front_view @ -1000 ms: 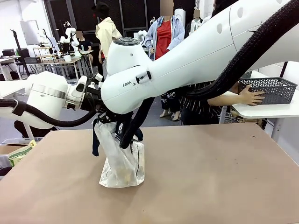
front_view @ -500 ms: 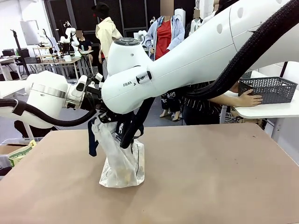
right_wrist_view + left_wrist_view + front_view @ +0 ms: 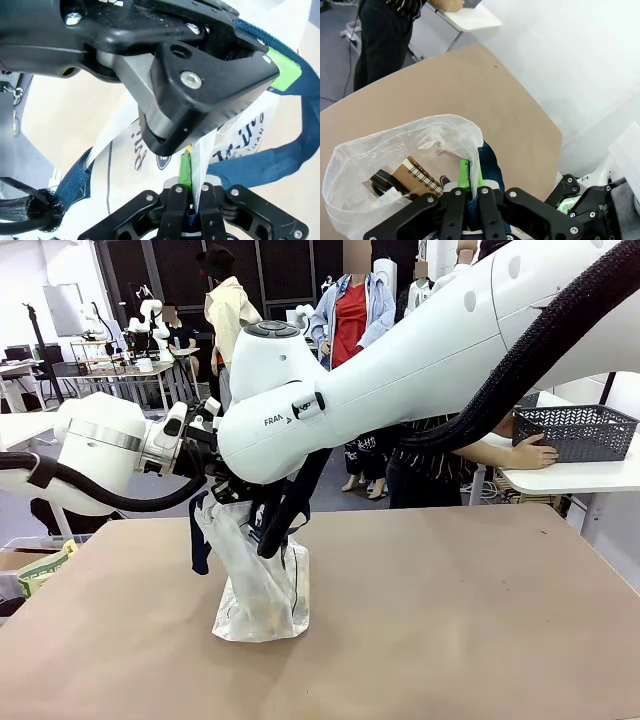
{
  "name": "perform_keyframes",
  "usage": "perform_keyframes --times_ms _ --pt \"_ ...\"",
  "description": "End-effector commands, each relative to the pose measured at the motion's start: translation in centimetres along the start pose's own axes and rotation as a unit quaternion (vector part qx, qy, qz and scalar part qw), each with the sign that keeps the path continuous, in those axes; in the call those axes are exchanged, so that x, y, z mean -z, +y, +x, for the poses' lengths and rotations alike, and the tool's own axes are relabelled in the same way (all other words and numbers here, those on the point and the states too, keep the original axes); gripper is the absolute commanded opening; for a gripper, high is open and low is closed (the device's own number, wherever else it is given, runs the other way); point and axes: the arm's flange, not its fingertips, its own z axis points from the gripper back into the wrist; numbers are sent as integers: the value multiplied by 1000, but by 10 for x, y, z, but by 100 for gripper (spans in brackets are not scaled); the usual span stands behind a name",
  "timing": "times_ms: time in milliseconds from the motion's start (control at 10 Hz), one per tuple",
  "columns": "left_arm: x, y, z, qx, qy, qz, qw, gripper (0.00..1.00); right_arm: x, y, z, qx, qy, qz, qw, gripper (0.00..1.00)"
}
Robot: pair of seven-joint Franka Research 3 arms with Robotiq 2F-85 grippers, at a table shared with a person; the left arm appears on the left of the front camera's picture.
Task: Transfer purchased items from the store into the shopping bag.
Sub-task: Move the Reusable shopping bag to the right side of the table.
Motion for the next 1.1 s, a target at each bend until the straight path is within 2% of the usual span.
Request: perform_keyframes --times_ms 0,600,700,1000 --pt "3 3 5 -8 9 19 1000 0 -8 -3 -6 7 -7 -9 1000 0" --pt "2 1 4 -10 -1 53 999 0 -9 -9 -8 15 -9 -3 1000 0" --pt "2 2 4 -14 0 56 998 0 -9 -10 -8 17 -8 -2 1000 3" --pt "2 3 3 -15 2 59 998 0 -28 -15 -14 26 -20 -1 999 60"
